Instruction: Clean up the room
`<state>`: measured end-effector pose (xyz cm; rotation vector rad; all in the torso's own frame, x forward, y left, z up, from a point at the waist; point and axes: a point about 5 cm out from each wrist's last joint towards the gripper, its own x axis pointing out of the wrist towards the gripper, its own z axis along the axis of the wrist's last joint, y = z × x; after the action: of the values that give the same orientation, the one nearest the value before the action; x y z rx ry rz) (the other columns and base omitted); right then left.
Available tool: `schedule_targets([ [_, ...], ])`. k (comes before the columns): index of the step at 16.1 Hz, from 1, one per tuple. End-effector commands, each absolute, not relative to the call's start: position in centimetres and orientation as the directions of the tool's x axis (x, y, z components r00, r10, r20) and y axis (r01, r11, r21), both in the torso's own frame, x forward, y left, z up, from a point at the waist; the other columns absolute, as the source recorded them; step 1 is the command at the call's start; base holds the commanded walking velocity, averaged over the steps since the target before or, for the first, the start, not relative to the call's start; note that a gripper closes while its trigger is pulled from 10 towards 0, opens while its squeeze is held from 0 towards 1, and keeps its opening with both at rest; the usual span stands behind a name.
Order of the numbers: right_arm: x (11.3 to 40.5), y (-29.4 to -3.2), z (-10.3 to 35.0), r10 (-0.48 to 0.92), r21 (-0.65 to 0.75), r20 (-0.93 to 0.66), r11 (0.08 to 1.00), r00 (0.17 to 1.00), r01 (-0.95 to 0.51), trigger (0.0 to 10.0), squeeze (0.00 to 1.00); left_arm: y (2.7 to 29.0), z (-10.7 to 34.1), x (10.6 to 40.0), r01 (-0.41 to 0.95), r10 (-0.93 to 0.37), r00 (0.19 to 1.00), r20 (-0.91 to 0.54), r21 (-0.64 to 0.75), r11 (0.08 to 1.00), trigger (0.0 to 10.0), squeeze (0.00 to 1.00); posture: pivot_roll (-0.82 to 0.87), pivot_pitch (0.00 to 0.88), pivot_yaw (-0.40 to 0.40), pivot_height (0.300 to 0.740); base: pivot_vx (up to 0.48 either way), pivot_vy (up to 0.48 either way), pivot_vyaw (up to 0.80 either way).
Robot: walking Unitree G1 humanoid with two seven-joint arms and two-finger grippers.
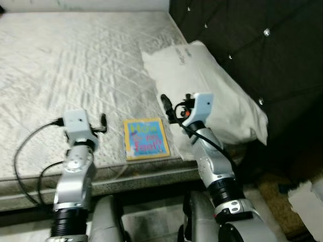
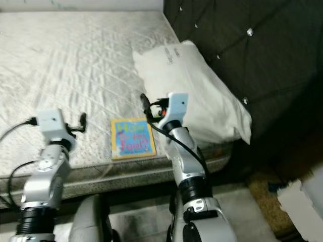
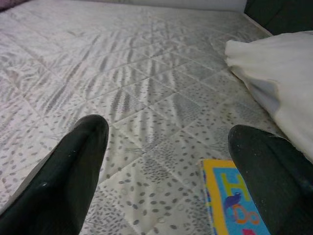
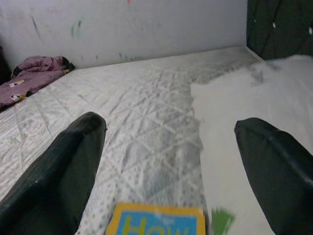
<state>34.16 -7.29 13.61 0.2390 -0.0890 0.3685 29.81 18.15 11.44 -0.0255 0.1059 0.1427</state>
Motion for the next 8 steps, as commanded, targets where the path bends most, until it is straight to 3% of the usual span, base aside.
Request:
schedule_targets([
  [1,34.4,-7.2,14.1,0.341,0.224,0.148,0.903,0.928,-0.368,10.0,0.00,17.9,11.5,29.8,-0.118,0.117,0.988,-0.105,-0.010,0.993,10.0,0.00,-0.02,0.000,-0.029,0.673,0.000,0.000,0.00],
  [6,34.2,-7.9,13.5,0.337,0.213,0.120,0.910,0.934,-0.356,10.0,0.00,18.5,10.6,29.0,-0.155,0.150,0.980,-0.132,-0.035,0.987,10.0,0.00,-0.03,0.000,-0.029,0.723,0.000,0.000,0.00],
  [8,34.1,-8.2,13.4,0.311,0.218,0.118,0.919,0.943,-0.330,10.0,0.00,18.0,10.6,29.3,-0.113,0.110,0.984,-0.137,-0.010,0.994,10.0,0.00,-0.04,0.000,-0.015,0.740,0.000,0.000,0.00],
])
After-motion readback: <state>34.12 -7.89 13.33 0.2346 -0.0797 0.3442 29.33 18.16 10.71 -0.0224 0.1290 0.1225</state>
